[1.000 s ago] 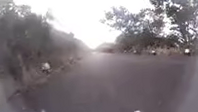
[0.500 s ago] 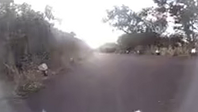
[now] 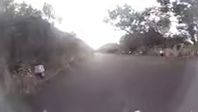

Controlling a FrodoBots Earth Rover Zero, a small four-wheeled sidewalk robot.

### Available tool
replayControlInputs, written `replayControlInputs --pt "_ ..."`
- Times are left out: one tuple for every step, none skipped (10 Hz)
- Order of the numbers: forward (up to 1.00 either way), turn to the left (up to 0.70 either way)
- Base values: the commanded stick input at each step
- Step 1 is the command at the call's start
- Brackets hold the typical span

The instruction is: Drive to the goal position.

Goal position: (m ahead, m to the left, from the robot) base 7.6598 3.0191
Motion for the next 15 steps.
replayControlInputs --pt "0.7 0.0" --pt "0.7 0.0" --pt "0.7 0.0" --pt "0.7 0.0" --pt "0.7 0.0" --pt "0.7 0.0" --pt "0.7 0.0" --pt "0.7 0.0" --pt "0.7 0.0" --pt "0.7 0.0" --pt "0.7 0.0" --pt "0.7 0.0" --pt "0.7 0.0" --pt "0.7 0.0" --pt "0.7 0.0"
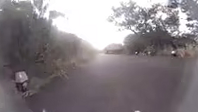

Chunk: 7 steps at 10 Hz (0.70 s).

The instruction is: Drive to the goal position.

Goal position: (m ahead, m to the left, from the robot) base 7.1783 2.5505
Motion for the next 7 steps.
replayControlInputs --pt "0.7 0.0" --pt "0.7 0.0" --pt "0.7 0.0" --pt "0.7 0.0" --pt "0.7 0.0" --pt "0.7 0.0" --pt "0.7 0.0"
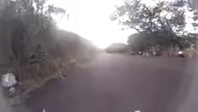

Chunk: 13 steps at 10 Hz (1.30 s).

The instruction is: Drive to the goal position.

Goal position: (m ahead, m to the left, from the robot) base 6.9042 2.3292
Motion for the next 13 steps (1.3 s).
replayControlInputs --pt "0.7 0.0" --pt "0.7 0.0" --pt "0.7 -0.02" --pt "0.7 -0.08" --pt "0.7 -0.13" --pt "0.7 -0.35" --pt "0.7 -0.35" --pt "0.7 -0.35" --pt "0.7 -0.35" --pt "0.7 -0.35" --pt "0.7 -0.35" --pt "0.7 -0.35" --pt "0.7 -0.35"
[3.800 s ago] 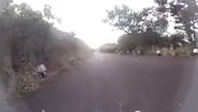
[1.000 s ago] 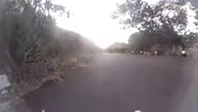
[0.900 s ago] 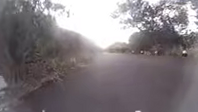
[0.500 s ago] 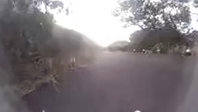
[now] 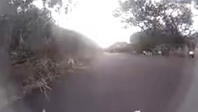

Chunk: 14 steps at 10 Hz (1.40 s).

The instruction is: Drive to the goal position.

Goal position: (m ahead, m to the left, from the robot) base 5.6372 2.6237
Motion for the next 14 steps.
replayControlInputs --pt "0.7 0.0" --pt "0.7 0.0" --pt "0.7 0.0" --pt "0.7 -0.35" --pt "0.7 -0.35" --pt "0.7 -0.35" --pt "0.7 0.0" --pt "0.7 0.0" --pt "0.7 0.0" --pt "0.7 -0.26" --pt "0.7 -0.14" --pt "0.7 -0.02" --pt "0.7 0.0" --pt "0.7 0.0"
